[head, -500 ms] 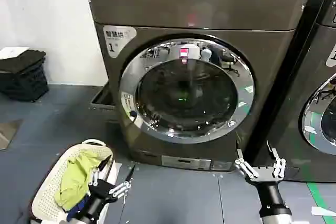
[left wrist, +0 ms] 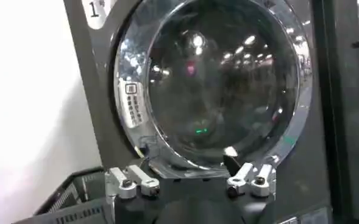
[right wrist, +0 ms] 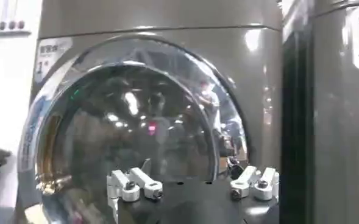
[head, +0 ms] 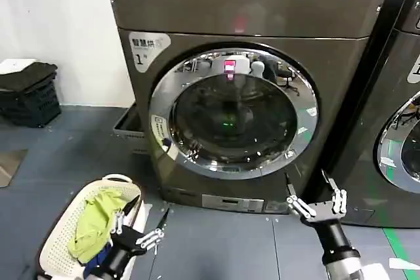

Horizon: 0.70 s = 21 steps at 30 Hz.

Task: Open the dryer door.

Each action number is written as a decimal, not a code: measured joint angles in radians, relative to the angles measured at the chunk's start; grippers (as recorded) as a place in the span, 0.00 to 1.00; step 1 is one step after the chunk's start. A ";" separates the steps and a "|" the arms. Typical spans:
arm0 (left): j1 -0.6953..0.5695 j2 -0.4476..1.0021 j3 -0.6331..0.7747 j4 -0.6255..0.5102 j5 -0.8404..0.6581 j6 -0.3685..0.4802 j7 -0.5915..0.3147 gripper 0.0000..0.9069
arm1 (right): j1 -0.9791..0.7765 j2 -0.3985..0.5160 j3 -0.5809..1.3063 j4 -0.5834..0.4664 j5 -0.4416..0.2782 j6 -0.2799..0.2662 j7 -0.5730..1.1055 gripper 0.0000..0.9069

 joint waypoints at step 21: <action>0.019 -0.016 -0.019 -0.013 0.002 -0.030 0.007 1.00 | 0.342 -0.261 -0.236 -0.214 0.181 -0.001 -0.041 1.00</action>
